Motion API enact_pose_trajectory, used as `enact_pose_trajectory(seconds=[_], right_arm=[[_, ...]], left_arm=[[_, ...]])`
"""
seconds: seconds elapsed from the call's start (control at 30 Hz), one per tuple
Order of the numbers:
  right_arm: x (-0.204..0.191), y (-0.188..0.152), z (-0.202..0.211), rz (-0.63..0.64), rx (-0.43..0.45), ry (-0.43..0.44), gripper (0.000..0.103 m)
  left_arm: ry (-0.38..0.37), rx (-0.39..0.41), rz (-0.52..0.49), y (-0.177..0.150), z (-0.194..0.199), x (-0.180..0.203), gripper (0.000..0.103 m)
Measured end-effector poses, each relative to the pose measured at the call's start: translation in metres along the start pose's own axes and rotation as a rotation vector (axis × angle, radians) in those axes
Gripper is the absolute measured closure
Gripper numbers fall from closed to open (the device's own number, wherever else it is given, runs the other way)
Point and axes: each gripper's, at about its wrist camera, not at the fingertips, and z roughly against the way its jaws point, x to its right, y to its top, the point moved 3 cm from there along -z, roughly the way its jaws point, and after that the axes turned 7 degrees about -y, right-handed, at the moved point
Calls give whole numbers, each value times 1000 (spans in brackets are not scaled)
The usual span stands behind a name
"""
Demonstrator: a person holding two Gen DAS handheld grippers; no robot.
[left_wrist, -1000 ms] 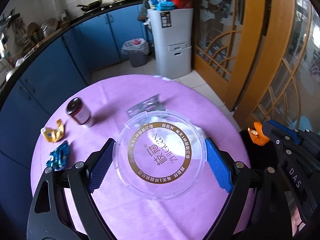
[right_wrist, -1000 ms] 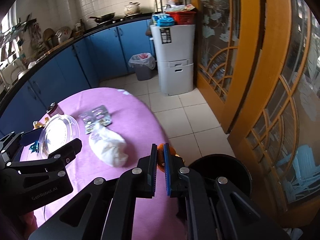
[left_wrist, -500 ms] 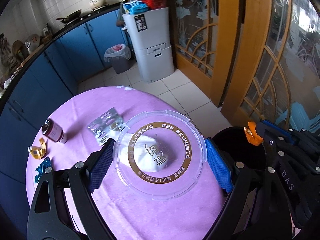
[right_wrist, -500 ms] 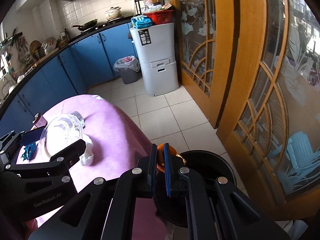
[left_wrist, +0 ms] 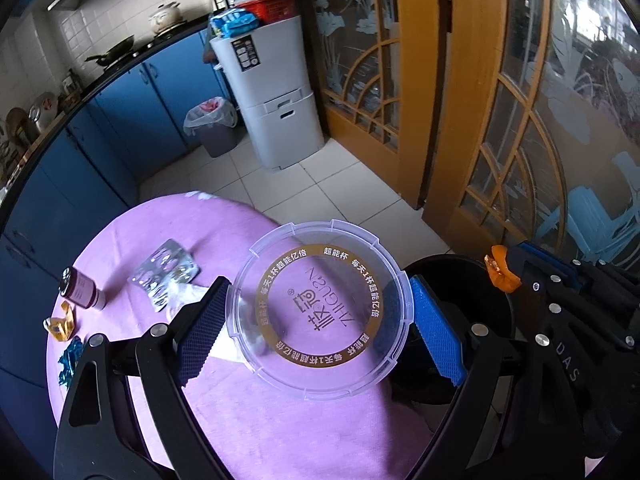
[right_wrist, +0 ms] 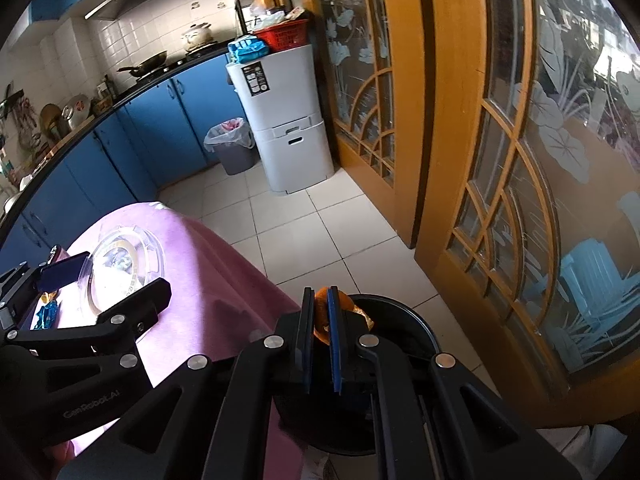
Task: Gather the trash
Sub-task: 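Carry the lid and orange wrapper over to the black trash bin with both tools, then open the left tool to drop the lid into the bin while the right tool releases the wrapper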
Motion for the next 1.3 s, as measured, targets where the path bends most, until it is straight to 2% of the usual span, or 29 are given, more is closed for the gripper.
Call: enact_pose_trajectory(seconds=[0.77, 1.1, 1.3], right_arm=[[45, -7, -16, -84, -24, -33, 96], [51, -9, -22, -96, -32, -44, 96], [54, -10, -23, -101, -35, -50, 96]], left_arm=[[-40, -4, -82, 20, -19, 50, 15], [-52, -13, -87, 24, -27, 57, 14], [-59, -31, -69, 25, -34, 56, 9]])
